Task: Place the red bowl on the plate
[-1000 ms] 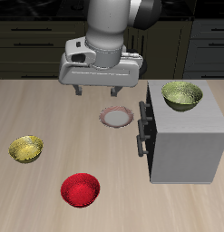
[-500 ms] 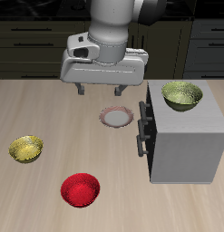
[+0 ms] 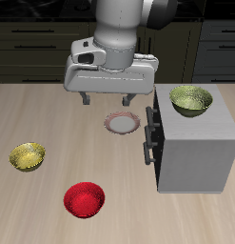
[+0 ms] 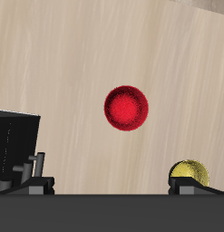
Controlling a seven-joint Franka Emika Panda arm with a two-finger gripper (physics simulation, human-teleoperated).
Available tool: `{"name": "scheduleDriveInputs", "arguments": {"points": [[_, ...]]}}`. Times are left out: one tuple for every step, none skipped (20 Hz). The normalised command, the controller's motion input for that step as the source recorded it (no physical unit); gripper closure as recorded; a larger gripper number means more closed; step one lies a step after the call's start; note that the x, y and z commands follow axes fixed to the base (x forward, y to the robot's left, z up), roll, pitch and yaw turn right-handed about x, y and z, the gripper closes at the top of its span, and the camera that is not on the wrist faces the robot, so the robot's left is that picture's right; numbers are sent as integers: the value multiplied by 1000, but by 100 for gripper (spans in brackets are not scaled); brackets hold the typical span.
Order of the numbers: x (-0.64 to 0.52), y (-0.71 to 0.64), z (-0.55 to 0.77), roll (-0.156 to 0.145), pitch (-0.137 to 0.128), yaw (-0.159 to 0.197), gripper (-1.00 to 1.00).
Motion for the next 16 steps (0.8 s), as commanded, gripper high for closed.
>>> {"name": "scheduleDriveInputs", "arguments": {"points": [[143, -67, -32, -48, 10, -2, -100], [297, 11, -27, 25, 19, -25, -100], [165, -91, -38, -56, -5, 62, -100], [156, -92, -33, -53, 24, -45, -100], [173, 13, 26, 43, -9, -39, -100], [197, -33, -57, 21, 6, 10, -100], [164, -137, -48, -71, 20, -51, -100], [163, 62, -15, 16, 9, 9, -100], [219, -26, -11, -11, -6, 13, -100], [227, -38, -15, -44, 6, -16, -100], [88, 92, 61, 51, -1, -50, -100], [126, 31, 42, -28, -50, 56, -100], [71, 55, -16, -16, 41, -34, -100], [166, 197, 61, 35, -21, -1, -100], [183, 111, 23, 22, -17, 10, -100], [-66, 28, 41, -29, -1, -16, -100]]}}
